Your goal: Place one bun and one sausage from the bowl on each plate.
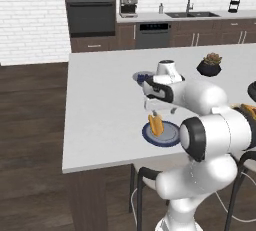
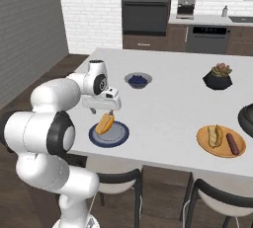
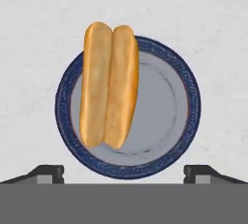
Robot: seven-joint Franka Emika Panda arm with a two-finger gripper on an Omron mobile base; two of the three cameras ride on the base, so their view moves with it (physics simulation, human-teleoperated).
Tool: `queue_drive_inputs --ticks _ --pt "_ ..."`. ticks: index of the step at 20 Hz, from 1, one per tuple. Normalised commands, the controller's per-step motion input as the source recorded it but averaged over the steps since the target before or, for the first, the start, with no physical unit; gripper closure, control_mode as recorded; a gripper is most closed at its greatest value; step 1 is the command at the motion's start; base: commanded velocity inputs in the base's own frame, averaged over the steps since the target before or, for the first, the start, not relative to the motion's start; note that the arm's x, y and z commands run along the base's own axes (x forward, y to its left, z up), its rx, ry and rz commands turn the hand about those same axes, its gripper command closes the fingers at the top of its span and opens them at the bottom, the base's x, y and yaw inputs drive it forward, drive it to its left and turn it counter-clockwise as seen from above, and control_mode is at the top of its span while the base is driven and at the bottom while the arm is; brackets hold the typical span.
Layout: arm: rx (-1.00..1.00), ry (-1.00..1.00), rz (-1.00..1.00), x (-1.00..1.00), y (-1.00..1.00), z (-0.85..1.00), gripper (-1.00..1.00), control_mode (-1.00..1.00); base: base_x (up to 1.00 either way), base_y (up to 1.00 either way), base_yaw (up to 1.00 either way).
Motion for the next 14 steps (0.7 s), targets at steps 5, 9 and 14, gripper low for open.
queue_drive_inputs --ticks 5,9,14 --pt "0.0 0.0 0.0 -0.27 -0.15 0.48 -1.0 -1.0 0.0 0.0 0.0" --pt "0.0 -0.03 0.0 -0.57 -0.09 0.33 -1.0 -1.0 0.0 0.0 0.0" --pt "0.0 -0.09 0.0 -0.64 -0.13 0.29 -1.0 -1.0 0.0 0.0 0.0"
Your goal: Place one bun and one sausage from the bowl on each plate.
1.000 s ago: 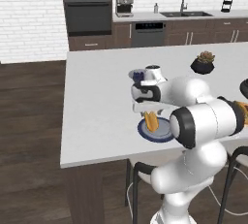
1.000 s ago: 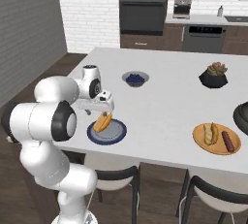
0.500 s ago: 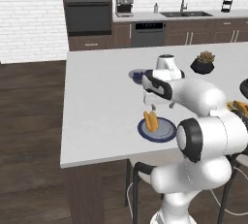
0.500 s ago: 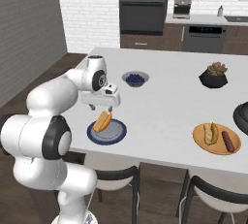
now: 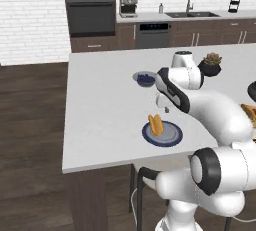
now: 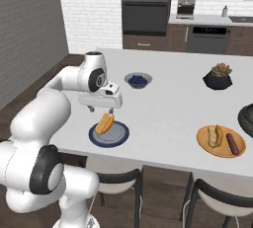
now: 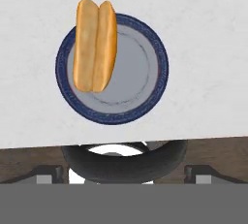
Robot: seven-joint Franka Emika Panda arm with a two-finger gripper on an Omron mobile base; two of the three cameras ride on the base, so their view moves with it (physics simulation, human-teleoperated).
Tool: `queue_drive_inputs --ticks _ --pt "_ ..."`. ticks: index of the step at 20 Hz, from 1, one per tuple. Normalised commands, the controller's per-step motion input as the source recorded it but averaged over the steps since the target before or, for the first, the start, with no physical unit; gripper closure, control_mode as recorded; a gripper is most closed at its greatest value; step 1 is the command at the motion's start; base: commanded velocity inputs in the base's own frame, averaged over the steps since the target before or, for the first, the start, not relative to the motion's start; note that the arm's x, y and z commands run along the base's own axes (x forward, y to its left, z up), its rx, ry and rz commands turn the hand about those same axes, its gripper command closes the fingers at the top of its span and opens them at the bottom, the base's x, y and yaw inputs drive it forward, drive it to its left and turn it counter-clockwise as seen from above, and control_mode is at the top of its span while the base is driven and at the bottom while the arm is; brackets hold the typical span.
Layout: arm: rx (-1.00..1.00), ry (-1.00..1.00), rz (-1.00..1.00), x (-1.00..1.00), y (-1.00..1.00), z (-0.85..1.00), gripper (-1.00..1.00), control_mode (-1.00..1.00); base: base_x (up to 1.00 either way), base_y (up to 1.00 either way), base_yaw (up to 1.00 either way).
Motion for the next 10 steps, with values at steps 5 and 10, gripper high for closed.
queue_drive_inputs --ticks 5,10 --pt "0.0 -0.11 0.02 -0.41 0.0 0.38 -1.0 -1.0 0.0 0.0 0.0" --pt "0.01 -0.06 0.0 -0.35 -0.05 0.19 -1.0 -1.0 0.0 0.0 0.0"
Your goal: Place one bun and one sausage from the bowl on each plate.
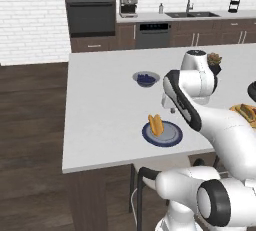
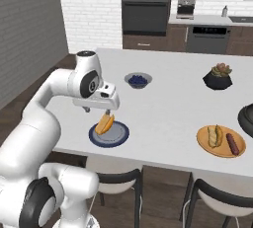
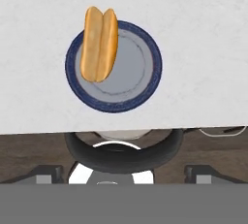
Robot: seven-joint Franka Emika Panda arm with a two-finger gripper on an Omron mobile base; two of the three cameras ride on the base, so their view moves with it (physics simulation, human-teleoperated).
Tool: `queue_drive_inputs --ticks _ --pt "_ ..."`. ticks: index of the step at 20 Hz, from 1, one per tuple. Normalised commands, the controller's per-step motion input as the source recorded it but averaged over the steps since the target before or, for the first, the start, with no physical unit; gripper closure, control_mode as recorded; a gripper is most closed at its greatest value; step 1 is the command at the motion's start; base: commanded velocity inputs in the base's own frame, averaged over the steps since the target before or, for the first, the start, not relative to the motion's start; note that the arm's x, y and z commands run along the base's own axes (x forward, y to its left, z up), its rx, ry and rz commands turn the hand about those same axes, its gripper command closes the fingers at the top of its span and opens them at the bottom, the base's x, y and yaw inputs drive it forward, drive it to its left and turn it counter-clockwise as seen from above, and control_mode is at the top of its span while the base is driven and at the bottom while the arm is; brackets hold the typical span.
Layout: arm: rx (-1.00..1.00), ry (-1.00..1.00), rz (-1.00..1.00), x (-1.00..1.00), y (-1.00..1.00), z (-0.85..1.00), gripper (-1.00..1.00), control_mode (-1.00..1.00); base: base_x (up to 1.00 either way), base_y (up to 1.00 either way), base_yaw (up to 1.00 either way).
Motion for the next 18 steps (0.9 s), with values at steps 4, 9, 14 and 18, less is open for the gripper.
queue_drive_inputs --ticks 4,9,14,18 --pt "0.0 -0.01 0.0 -0.07 0.0 0.07 -1.0 -1.0 0.0 0.0 0.0" --pt "0.0 -0.01 0.0 -0.16 -0.01 0.01 -1.0 -1.0 0.0 0.0 0.0" --pt "0.0 -0.01 0.0 -0.08 0.0 0.0 -1.0 1.0 -0.13 -0.1 0.0" --pt "0.0 0.0 0.0 0.0 0.0 0.0 -1.0 1.0 -0.05 -0.9 0.0"
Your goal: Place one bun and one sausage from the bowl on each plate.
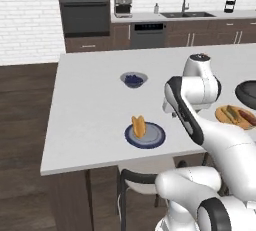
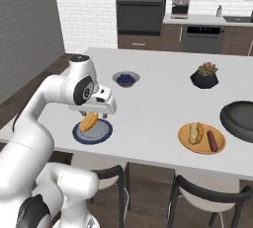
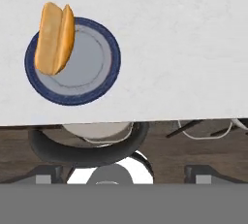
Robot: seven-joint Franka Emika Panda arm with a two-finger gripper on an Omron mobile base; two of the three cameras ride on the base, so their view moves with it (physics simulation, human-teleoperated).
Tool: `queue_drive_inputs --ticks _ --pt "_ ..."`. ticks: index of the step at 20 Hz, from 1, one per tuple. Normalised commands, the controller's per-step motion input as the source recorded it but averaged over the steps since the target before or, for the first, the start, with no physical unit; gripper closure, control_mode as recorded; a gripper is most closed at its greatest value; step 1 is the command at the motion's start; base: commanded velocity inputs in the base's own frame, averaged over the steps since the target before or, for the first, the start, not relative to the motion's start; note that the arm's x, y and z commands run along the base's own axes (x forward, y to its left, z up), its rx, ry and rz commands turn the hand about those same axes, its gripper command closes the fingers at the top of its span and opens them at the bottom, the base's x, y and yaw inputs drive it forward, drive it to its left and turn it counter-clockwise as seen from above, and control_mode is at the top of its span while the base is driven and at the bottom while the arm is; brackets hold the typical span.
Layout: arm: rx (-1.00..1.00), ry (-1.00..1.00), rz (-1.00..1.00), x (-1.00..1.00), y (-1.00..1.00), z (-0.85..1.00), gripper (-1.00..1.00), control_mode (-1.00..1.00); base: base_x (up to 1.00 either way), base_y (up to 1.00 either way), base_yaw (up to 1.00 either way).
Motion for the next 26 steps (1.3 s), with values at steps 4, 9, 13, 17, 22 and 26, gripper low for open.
queue_drive_inputs --ticks 4,9,13,17,22,26 --pt "0.0 0.0 0.0 0.0 0.0 0.0 -1.0 1.0 0.0 -1.0 -0.02" --pt "0.0 0.0 0.0 0.0 0.0 0.0 -1.0 1.0 0.0 -1.0 -0.05" --pt "0.0 0.0 0.0 0.0 0.0 0.0 -1.0 1.0 -0.01 -1.0 -0.13" --pt "0.0 0.0 0.0 0.0 0.0 0.0 -1.0 1.0 -0.01 -1.0 -0.16" --pt "0.0 0.0 0.0 0.0 0.0 0.0 -1.0 1.0 -0.01 -0.96 -0.16" --pt "0.0 0.0 0.0 0.0 0.0 0.0 -1.0 1.0 0.29 -0.33 0.05"
